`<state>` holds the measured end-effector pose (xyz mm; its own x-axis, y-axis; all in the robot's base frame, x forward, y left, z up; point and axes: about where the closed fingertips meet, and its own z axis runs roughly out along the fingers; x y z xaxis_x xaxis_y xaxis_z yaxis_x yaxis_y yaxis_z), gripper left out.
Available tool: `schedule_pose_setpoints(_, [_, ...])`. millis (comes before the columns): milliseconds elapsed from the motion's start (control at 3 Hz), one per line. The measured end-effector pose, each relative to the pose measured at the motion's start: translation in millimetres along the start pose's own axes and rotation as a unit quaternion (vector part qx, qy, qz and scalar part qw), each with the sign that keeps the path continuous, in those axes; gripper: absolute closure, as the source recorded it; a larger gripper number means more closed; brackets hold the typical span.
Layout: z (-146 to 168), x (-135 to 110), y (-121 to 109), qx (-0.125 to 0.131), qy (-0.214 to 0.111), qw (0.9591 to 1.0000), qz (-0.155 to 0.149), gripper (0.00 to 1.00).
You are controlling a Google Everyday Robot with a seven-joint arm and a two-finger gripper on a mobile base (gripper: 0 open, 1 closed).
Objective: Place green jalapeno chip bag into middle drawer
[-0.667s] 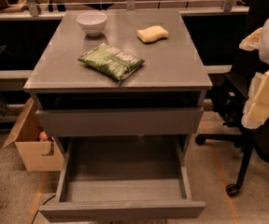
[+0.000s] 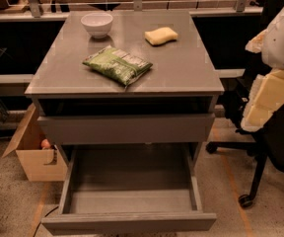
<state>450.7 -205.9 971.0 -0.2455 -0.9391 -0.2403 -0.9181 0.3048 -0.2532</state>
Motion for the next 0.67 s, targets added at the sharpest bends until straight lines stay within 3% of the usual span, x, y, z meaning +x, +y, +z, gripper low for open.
schedule_pose_setpoints(333, [34,-33,-23,-0.01,0.005,0.9997,0.024,0.0])
schedule_pose_setpoints(667, [86,-91,-53,-0.018,0.015,0.9984,0.051,0.0])
